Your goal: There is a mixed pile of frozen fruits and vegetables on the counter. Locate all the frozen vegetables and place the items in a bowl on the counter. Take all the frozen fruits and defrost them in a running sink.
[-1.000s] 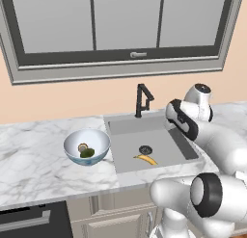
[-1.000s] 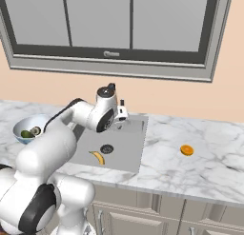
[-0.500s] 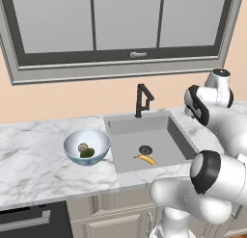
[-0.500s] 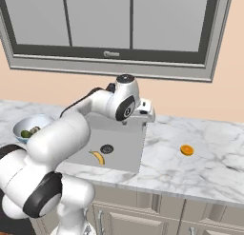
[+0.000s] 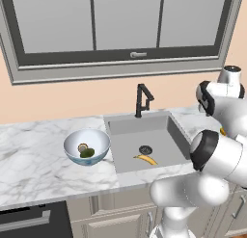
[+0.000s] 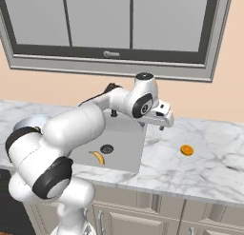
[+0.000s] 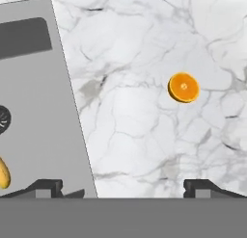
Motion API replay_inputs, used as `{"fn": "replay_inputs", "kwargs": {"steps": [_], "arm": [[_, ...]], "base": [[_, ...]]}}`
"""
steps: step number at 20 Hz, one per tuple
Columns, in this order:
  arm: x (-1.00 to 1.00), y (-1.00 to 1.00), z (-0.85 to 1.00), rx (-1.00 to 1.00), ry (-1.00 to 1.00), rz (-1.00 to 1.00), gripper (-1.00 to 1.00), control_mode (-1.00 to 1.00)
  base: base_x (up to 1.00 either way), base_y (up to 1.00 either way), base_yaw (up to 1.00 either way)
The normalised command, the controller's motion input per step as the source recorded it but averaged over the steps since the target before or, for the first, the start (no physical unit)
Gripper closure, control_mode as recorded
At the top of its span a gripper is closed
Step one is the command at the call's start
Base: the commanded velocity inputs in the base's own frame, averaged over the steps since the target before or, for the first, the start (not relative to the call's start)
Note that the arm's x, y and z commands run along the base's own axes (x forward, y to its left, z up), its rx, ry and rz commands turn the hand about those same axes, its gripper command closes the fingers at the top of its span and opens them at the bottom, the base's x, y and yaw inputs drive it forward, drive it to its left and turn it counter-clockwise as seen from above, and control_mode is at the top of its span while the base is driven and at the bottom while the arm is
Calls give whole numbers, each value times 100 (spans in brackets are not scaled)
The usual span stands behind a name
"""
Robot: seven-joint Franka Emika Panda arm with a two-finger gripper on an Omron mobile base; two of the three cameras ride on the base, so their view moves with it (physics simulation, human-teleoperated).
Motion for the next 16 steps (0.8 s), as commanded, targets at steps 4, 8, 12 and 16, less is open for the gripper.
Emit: {"fn": "replay_inputs", "kwargs": {"steps": [4,8,12,16], "arm": [[0,-69,-1,23,1,14,-100,-100],[-1,-72,-26,8,5,-1,-100,-100],[2,-60,-50,1,6,-3,-100,-100],[8,-47,-54,0,0,0,-100,-100]], "base": [[0,0,0],[0,0,0],[0,0,0],[0,0,0]]}}
